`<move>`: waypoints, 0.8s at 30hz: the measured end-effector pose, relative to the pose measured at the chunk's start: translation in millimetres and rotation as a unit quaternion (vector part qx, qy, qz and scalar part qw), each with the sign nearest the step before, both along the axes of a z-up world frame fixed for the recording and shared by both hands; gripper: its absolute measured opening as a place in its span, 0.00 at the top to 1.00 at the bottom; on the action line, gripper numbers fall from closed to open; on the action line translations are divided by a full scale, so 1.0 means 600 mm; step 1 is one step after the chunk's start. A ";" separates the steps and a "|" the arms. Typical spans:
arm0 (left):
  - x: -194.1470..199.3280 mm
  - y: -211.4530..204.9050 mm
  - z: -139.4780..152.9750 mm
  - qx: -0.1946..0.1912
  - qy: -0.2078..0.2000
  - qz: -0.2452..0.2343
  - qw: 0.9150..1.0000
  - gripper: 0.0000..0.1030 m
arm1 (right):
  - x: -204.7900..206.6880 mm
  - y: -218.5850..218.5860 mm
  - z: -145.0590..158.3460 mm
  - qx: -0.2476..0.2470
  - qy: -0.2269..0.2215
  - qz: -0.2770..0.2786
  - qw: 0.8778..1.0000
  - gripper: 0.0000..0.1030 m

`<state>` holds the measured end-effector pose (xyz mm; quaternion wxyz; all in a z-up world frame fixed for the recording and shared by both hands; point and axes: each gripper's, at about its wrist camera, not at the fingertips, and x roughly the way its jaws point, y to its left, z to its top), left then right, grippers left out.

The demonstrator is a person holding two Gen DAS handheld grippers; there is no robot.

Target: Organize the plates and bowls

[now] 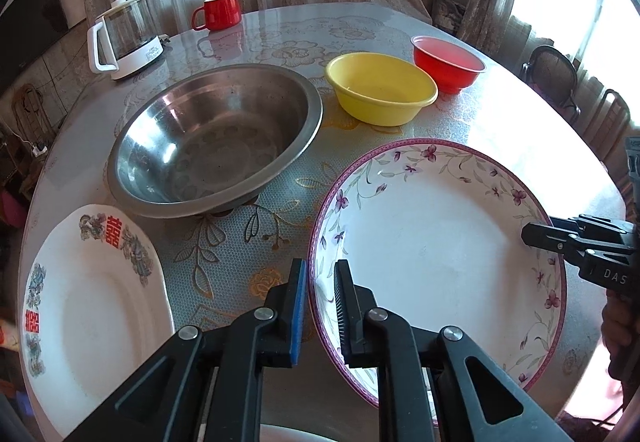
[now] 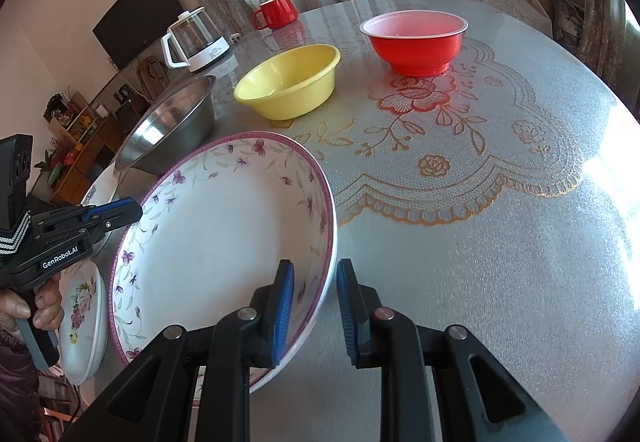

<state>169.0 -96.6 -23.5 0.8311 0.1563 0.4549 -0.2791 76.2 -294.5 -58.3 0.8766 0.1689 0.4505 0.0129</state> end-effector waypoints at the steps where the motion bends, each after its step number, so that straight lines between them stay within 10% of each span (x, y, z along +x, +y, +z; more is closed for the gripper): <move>1: -0.001 -0.003 -0.004 0.008 0.000 -0.007 1.000 0.83 | 0.000 0.000 0.000 -0.001 0.000 0.001 1.000 0.79; 24: -0.056 0.004 -0.002 0.011 -0.027 0.016 0.999 0.85 | -0.015 0.003 -0.002 -0.015 -0.005 0.016 1.000 0.86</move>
